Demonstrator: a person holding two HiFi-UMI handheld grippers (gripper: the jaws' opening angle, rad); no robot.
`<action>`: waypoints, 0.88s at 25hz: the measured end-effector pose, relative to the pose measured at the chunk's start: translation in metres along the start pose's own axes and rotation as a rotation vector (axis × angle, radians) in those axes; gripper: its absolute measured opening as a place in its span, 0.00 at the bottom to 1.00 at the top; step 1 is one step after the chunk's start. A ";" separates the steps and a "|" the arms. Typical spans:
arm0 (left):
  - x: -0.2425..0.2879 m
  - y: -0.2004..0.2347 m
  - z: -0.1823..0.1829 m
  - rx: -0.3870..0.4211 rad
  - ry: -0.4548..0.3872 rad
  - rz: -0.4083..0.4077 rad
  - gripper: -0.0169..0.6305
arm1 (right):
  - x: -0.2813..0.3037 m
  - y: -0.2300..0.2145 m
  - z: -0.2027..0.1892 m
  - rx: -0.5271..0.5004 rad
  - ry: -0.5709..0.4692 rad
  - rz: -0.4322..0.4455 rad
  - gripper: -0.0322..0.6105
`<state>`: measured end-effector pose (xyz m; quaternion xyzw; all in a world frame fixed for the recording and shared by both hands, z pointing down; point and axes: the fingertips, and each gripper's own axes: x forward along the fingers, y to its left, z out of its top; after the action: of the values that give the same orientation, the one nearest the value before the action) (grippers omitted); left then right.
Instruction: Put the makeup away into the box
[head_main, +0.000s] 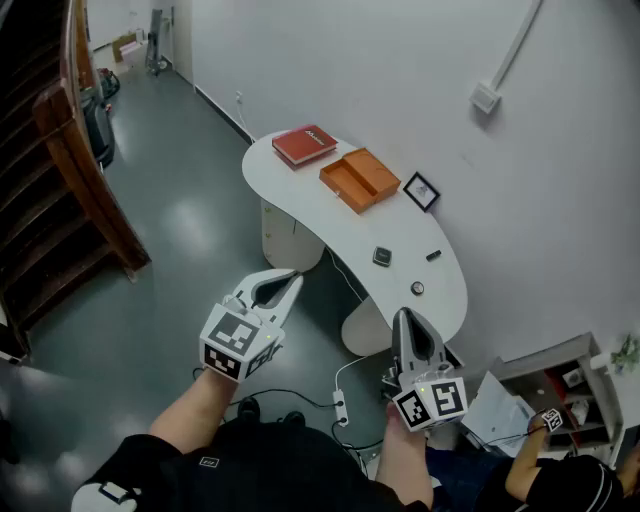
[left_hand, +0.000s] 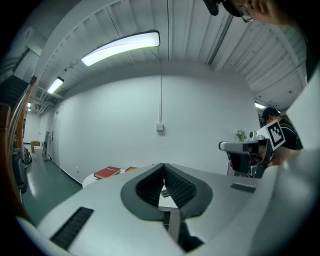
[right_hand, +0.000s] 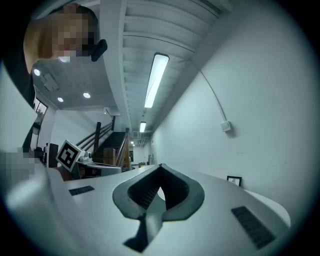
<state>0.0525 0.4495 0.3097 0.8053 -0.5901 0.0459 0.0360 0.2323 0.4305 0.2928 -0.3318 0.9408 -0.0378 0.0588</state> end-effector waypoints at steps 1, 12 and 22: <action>0.001 0.000 0.001 0.000 -0.001 0.002 0.05 | 0.000 -0.001 0.000 -0.001 -0.001 0.001 0.10; 0.015 -0.019 0.009 -0.022 -0.022 0.043 0.05 | -0.021 -0.028 0.017 0.018 -0.036 0.019 0.10; 0.019 -0.051 0.012 -0.026 -0.029 0.047 0.05 | -0.032 -0.047 0.008 0.083 -0.024 0.059 0.11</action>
<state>0.1072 0.4459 0.2998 0.7913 -0.6097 0.0276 0.0368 0.2872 0.4135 0.2925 -0.3017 0.9469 -0.0709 0.0850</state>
